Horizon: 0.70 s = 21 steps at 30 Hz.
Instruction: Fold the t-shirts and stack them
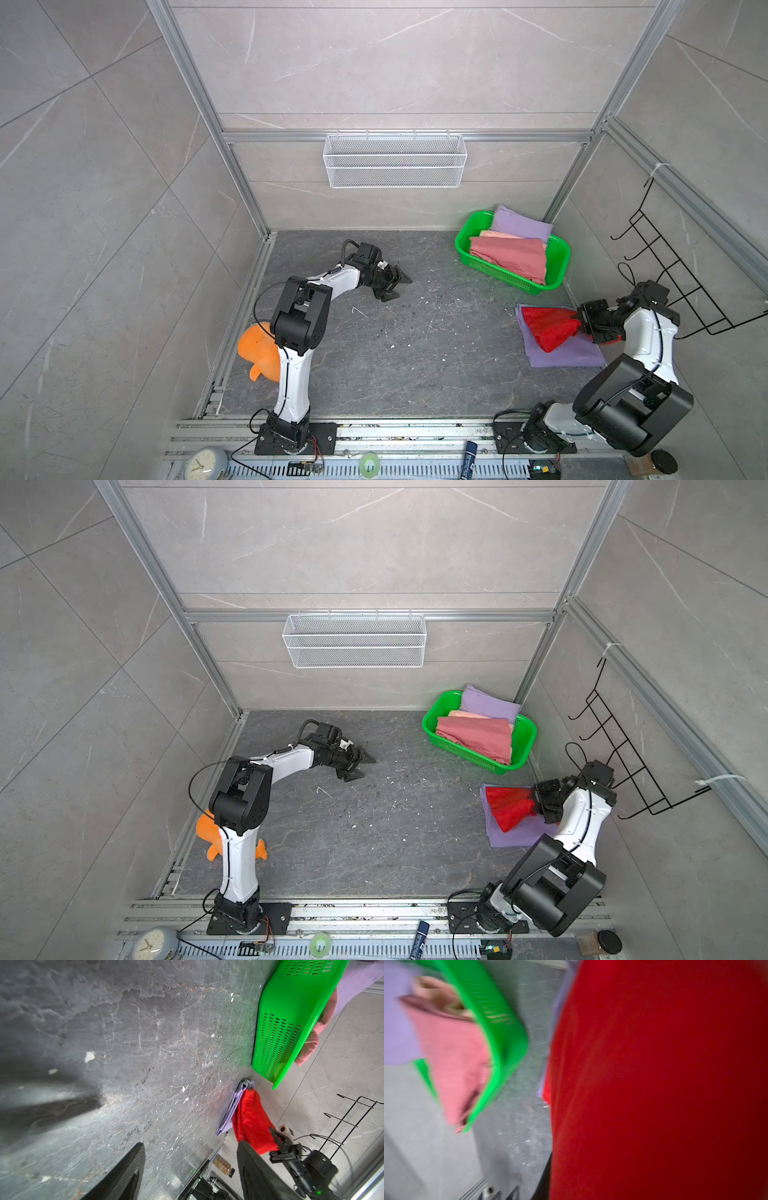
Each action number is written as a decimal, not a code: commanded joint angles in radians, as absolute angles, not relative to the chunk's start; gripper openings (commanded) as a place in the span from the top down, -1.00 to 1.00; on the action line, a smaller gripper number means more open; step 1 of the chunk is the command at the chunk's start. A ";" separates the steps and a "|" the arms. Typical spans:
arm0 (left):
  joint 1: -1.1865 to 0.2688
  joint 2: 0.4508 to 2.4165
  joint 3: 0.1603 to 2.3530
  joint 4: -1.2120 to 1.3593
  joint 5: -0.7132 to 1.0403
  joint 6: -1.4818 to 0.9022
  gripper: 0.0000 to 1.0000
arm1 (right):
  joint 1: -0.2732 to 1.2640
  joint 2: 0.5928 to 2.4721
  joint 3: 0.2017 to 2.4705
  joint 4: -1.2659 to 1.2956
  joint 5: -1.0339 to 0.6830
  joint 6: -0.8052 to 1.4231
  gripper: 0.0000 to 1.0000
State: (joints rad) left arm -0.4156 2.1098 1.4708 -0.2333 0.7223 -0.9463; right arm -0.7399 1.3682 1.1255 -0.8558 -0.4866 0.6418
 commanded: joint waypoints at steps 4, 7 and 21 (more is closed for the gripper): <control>-0.414 2.116 1.494 -0.235 0.766 -0.925 -0.44 | -0.693 1.319 1.113 -0.538 -0.606 0.776 0.78; -0.414 2.109 1.470 -0.224 0.765 -0.928 -0.44 | -0.693 1.267 1.006 -0.363 -0.612 0.829 0.75; -0.415 2.108 1.460 -0.219 0.774 -0.923 -0.44 | -0.689 1.395 0.856 -0.667 -0.310 0.598 -0.50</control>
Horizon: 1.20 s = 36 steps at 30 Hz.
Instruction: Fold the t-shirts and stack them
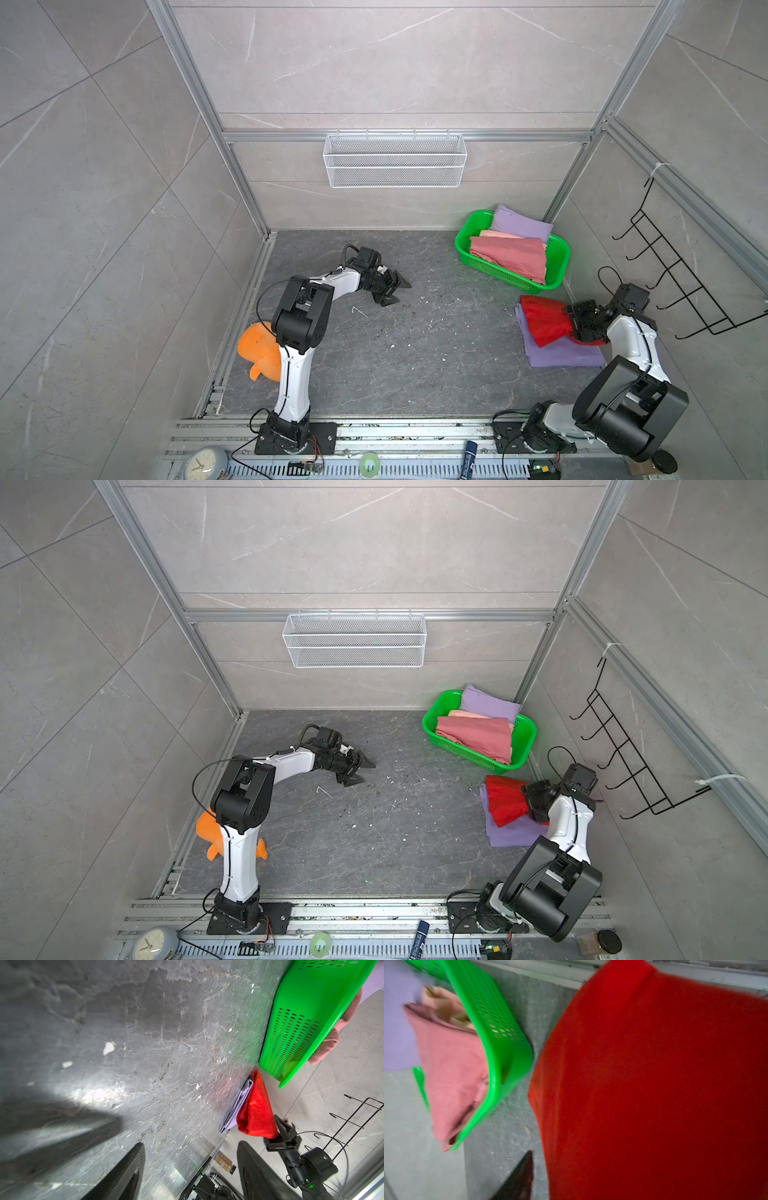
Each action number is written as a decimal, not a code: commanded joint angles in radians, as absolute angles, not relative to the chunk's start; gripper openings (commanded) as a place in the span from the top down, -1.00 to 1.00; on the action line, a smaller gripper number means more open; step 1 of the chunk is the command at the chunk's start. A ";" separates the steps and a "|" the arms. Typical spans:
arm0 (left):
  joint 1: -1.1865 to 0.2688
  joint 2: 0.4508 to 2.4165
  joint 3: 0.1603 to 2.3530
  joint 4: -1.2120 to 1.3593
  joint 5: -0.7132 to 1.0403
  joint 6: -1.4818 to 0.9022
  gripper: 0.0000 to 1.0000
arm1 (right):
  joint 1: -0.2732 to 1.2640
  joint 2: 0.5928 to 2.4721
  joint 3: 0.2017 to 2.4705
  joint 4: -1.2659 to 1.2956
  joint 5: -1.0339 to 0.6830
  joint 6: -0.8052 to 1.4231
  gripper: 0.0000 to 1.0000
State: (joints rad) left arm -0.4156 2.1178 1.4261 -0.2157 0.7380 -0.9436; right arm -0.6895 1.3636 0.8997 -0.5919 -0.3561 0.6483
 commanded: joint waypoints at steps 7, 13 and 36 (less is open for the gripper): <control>-0.414 2.102 1.462 -0.240 0.776 -0.904 -0.44 | -0.689 1.395 0.838 -0.743 -0.166 0.596 -0.99; -0.414 2.093 1.459 -0.244 0.776 -0.900 -0.44 | -0.689 1.414 0.862 -0.824 -0.121 0.587 -0.99; -0.414 2.102 1.480 -0.239 0.796 -0.888 -0.44 | -0.692 1.449 1.125 -1.168 -0.139 0.529 -0.99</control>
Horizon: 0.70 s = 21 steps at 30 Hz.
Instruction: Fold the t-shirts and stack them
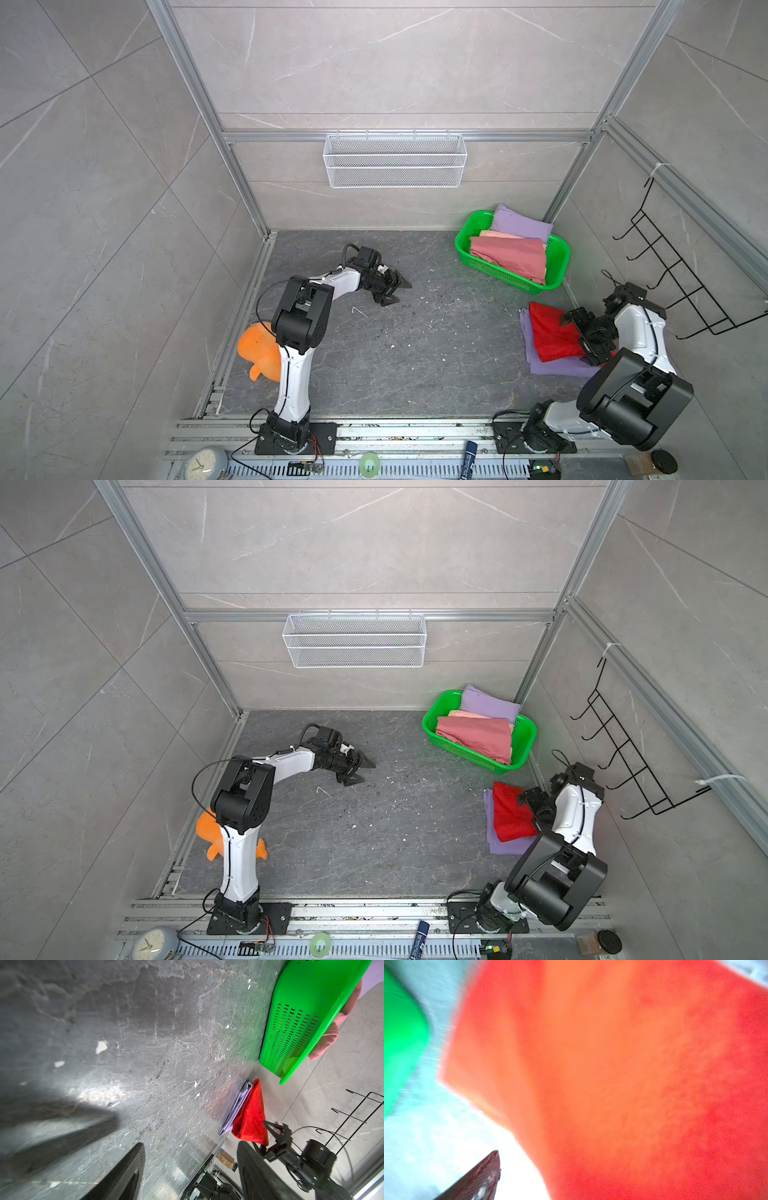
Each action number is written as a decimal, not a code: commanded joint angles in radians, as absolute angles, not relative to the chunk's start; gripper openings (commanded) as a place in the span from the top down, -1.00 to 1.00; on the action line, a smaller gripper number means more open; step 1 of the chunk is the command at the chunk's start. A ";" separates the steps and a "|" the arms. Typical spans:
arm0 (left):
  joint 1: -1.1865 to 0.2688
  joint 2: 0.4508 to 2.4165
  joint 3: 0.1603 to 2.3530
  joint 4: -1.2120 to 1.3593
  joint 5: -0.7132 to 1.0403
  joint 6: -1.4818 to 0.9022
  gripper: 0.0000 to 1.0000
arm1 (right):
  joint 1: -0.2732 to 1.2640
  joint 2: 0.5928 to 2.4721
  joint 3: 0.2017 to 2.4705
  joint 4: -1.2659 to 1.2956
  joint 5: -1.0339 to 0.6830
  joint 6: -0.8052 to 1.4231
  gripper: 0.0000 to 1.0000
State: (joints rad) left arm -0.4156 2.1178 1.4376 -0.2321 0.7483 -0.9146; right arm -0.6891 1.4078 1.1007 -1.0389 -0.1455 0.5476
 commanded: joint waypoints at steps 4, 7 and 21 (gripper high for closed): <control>-0.414 2.112 1.513 -0.270 0.799 -0.866 -0.44 | -0.692 1.484 1.068 -1.142 -0.207 0.503 -0.99; -0.413 2.122 1.536 -0.283 0.803 -0.860 -0.44 | -0.692 1.513 1.031 -1.124 -0.185 0.498 -0.99; -0.414 2.184 1.671 -0.335 0.849 -0.829 -0.44 | -0.695 1.503 0.907 -1.060 -0.274 0.505 -0.99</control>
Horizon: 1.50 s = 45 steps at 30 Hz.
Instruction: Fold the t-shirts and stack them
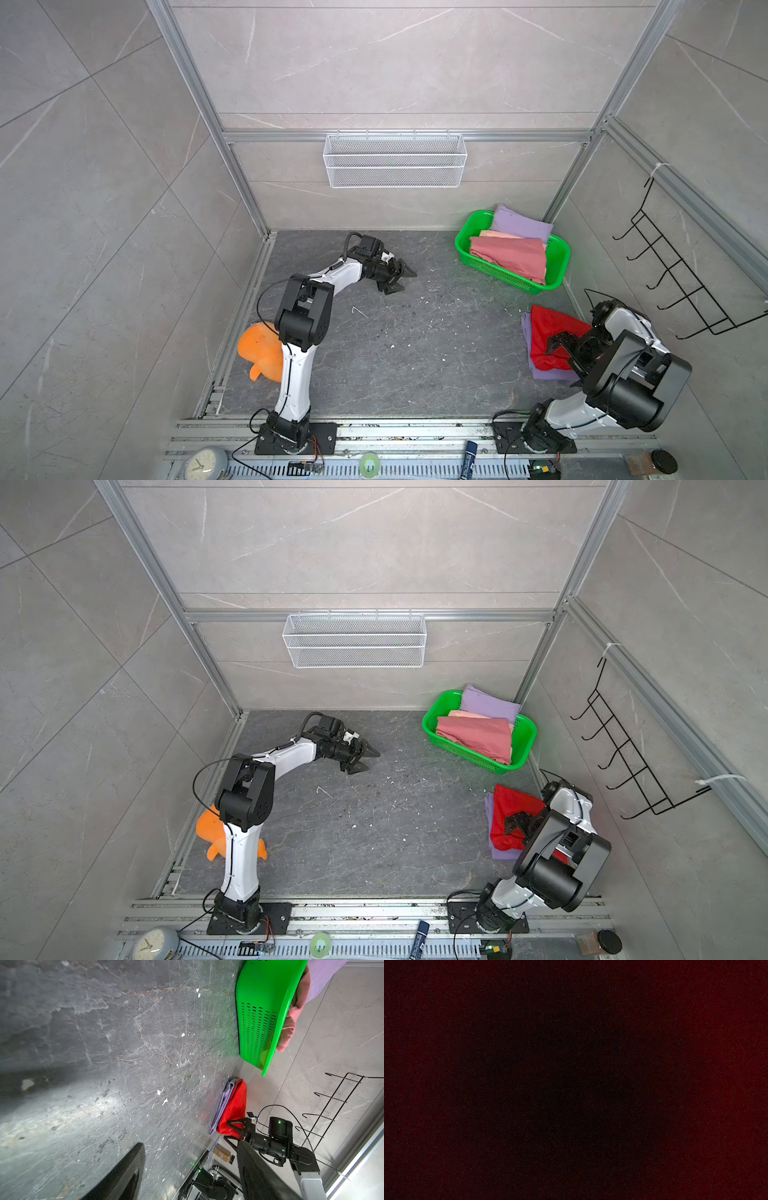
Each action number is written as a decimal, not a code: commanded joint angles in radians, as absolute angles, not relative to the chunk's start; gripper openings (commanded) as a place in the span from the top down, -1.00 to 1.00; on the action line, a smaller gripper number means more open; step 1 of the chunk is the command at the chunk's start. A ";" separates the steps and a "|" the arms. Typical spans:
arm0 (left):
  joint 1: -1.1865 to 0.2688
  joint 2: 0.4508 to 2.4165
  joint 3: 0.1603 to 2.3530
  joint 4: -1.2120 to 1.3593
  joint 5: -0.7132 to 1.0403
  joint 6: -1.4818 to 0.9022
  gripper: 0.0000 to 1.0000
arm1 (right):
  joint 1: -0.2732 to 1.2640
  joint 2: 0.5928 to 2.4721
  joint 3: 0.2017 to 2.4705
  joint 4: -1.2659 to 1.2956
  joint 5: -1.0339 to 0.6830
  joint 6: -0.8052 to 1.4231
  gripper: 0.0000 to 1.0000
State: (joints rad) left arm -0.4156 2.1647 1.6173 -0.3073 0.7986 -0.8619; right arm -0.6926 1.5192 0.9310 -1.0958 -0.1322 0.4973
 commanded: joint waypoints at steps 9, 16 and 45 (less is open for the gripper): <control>-0.414 2.202 1.707 -0.337 0.852 -0.832 -0.44 | -0.697 1.466 0.954 -1.135 -0.361 0.558 -0.99; -0.414 2.216 1.731 -0.341 0.852 -0.833 -0.44 | -0.699 1.416 1.077 -1.287 -0.353 0.531 -0.99; -0.528 2.251 1.902 -0.261 1.068 -0.843 -0.43 | -0.800 1.422 0.973 -1.292 -0.260 0.400 -0.99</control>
State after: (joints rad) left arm -0.4496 2.2585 1.8400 -0.3073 0.9218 -0.8593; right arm -0.7967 1.4212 1.0107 -1.2991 -0.3195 0.3977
